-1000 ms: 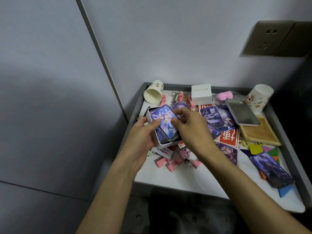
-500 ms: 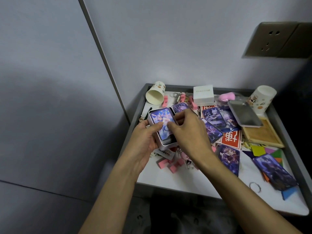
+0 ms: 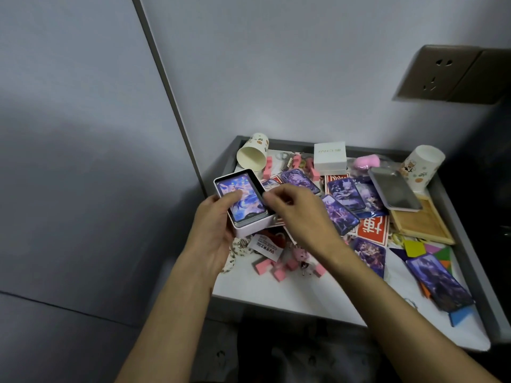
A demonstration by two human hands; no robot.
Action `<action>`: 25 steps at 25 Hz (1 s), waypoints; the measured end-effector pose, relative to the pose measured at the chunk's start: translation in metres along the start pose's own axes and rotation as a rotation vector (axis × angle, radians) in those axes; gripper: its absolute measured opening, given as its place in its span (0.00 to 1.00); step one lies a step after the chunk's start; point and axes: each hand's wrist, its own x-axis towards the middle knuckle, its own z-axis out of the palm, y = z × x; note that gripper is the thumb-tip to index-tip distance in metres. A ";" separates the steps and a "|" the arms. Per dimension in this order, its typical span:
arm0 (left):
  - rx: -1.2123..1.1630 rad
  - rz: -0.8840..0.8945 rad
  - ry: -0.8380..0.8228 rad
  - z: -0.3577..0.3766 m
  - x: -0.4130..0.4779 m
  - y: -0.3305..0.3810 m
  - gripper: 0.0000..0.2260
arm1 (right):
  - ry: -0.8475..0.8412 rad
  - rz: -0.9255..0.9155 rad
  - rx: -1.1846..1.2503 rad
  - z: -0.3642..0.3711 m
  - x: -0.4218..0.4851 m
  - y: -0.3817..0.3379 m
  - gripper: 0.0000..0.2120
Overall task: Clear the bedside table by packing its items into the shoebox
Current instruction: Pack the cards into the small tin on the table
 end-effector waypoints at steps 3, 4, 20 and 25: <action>-0.089 -0.018 0.080 -0.006 0.003 0.006 0.13 | 0.069 -0.022 -0.373 -0.005 0.031 0.012 0.12; -0.113 -0.029 0.100 -0.008 0.003 0.007 0.14 | 0.069 -0.020 -0.528 -0.003 0.041 0.015 0.15; -0.136 -0.010 0.154 -0.014 0.006 0.013 0.14 | 0.030 0.102 -0.416 0.006 0.075 0.021 0.11; -0.140 -0.007 0.150 -0.008 0.006 0.014 0.13 | 0.158 0.343 -0.188 -0.039 0.084 0.042 0.07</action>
